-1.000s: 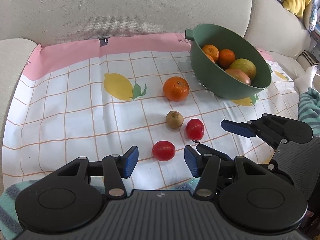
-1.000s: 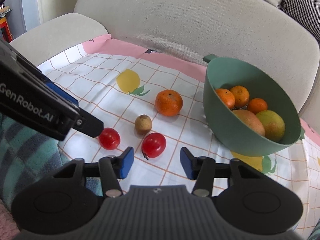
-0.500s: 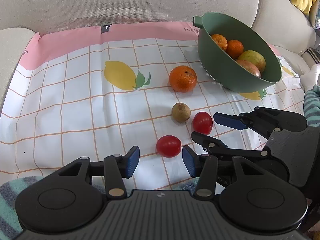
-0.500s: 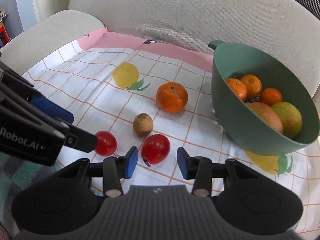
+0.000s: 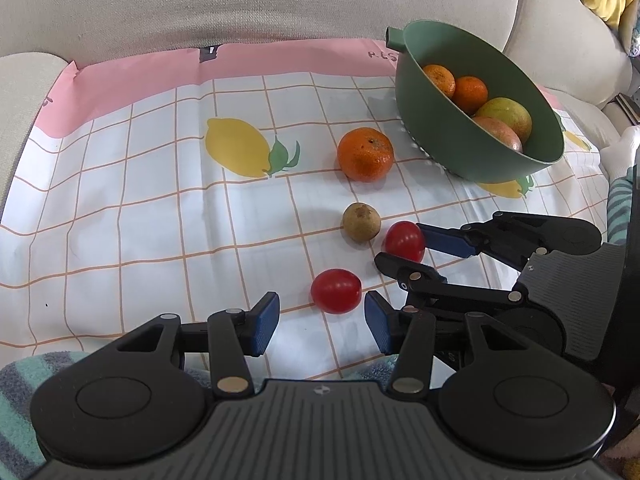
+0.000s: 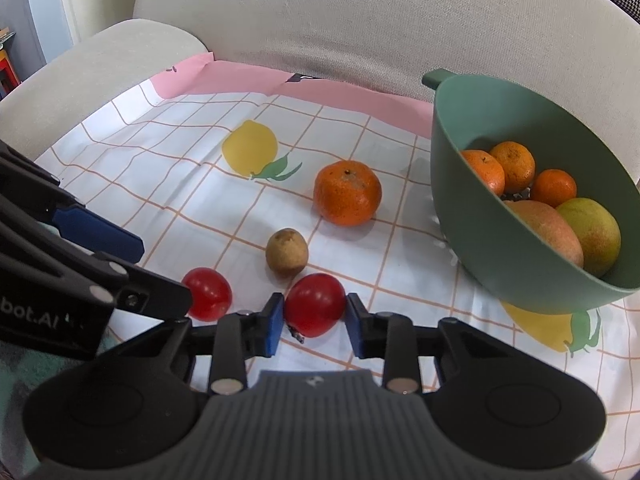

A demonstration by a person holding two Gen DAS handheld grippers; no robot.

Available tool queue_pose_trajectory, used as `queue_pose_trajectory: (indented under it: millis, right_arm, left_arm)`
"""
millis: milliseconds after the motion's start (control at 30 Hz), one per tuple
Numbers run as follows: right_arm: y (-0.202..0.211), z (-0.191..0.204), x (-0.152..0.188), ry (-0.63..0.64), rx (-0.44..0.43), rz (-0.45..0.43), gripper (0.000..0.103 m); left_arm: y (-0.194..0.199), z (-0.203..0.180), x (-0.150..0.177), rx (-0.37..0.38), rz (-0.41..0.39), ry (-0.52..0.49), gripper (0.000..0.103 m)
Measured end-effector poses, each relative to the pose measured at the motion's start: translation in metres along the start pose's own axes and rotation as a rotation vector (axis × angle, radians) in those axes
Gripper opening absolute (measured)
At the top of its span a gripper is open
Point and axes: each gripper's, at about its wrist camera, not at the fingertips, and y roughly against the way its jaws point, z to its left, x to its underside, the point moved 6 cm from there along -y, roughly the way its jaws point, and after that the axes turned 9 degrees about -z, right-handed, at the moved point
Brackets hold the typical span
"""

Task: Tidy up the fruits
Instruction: 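Grasp a red tomato with the left tool while the right tool grasps another tomato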

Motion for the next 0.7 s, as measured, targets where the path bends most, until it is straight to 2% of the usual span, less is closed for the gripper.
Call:
queue_pose_trajectory:
  millis: [400,700]
  right_arm:
    - [0.013,-0.014,0.009,-0.006,0.011,0.021,0.029]
    - [0.017,-0.019,0.013,-0.004,0.012,0.024,0.029]
  left_arm:
    - [-0.007,-0.009,0.005,0.028,0.03,-0.013,0.058]
    - [-0.028,-0.009,0.0,-0.043,0.073,-0.012,0.058]
